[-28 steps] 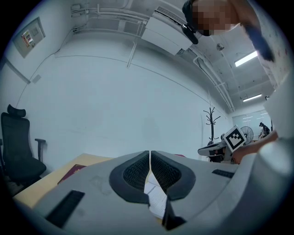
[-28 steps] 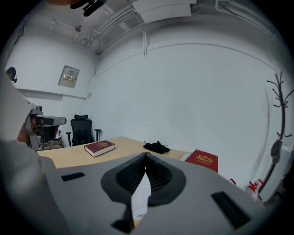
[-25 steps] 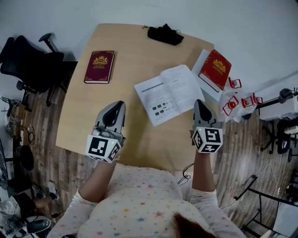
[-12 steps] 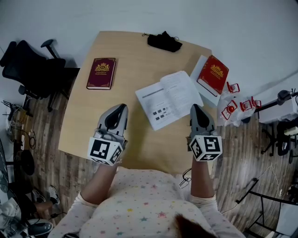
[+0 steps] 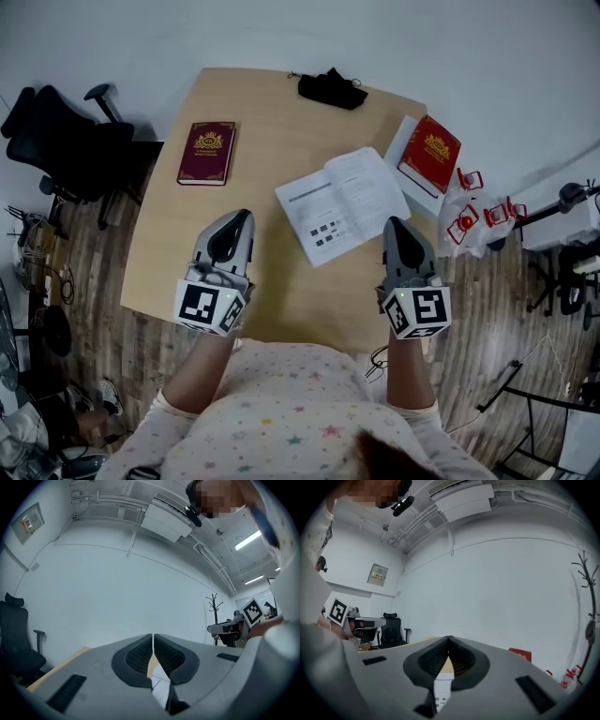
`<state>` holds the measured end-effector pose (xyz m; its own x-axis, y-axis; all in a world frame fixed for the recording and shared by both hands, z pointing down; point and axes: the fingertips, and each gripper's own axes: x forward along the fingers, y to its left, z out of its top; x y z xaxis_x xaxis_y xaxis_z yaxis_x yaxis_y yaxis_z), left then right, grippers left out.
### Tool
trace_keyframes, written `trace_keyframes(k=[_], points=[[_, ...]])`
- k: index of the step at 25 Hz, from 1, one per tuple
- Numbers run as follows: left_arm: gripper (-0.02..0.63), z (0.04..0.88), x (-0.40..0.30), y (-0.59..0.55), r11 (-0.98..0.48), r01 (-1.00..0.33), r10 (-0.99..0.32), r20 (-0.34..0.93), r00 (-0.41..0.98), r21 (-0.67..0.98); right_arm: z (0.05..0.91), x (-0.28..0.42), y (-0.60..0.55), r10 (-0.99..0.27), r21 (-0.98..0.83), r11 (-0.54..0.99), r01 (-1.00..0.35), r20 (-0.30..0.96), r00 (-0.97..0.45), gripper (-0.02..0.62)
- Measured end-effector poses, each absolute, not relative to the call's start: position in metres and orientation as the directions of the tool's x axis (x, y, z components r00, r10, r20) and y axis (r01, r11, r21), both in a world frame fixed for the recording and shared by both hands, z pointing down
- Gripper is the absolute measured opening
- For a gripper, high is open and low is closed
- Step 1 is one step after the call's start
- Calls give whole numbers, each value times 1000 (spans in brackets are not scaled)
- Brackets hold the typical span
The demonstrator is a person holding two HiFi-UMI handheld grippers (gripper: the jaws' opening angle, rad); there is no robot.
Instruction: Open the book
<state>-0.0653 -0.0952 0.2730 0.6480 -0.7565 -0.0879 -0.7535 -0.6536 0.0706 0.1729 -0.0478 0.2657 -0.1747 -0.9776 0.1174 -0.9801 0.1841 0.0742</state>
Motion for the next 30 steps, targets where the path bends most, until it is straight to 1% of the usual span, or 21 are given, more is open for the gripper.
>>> trace_keyframes(k=[12, 30], points=[[21, 268, -60, -89, -664, -743, -747, -104, 656, 84, 250, 131, -42, -961, 76, 272, -959, 80, -266, 0], [21, 270, -51, -86, -678, -731, -734, -100, 671, 78, 241, 137, -38, -972, 28, 233, -972, 31, -232, 0]])
